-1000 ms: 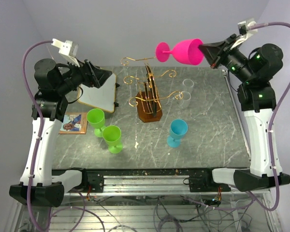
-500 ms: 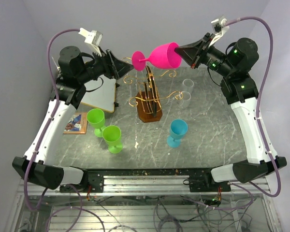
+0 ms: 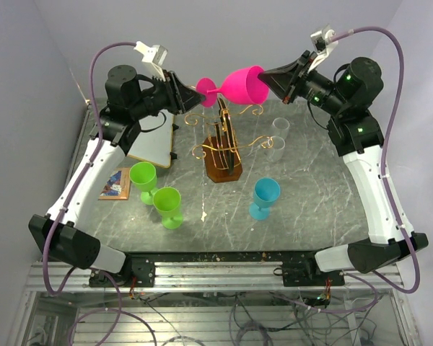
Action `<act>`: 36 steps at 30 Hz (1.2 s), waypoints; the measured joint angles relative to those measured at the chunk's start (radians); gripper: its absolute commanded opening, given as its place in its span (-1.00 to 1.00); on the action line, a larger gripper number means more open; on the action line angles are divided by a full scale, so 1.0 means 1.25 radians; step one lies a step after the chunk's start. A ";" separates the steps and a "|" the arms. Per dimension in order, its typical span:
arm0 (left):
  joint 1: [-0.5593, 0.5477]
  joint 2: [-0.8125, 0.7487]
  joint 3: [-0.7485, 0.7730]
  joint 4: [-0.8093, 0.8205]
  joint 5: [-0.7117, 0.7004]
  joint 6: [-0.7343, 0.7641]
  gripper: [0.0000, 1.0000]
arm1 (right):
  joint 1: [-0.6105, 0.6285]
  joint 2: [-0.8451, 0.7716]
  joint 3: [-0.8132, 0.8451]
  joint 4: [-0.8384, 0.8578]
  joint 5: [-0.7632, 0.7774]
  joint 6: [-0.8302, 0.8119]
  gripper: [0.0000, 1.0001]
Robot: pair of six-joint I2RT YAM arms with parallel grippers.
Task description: Place the wine glass upside down on the wine glass rack
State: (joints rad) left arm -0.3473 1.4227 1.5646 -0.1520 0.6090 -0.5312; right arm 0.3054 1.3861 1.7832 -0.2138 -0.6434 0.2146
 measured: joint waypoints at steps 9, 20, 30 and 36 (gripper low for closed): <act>-0.002 0.013 0.000 0.044 0.012 -0.038 -0.86 | 0.002 -0.005 -0.019 0.000 0.000 -0.014 -1.00; 0.005 -0.023 0.000 0.005 -0.049 0.028 -0.86 | 0.007 -0.034 -0.043 -0.038 0.045 -0.084 0.39; 0.122 -0.158 0.000 -0.091 -0.227 0.199 -0.86 | 0.007 -0.101 -0.052 -0.109 0.166 -0.235 0.82; 0.142 -0.204 0.004 -0.140 -0.428 0.377 -0.86 | 0.007 -0.165 -0.174 -0.110 0.237 -0.332 0.86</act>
State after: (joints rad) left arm -0.1699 1.1683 1.5696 -0.3275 0.0746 -0.0605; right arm 0.3138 1.1797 1.5654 -0.3508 -0.3473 -0.2001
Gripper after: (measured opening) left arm 0.088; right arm 0.922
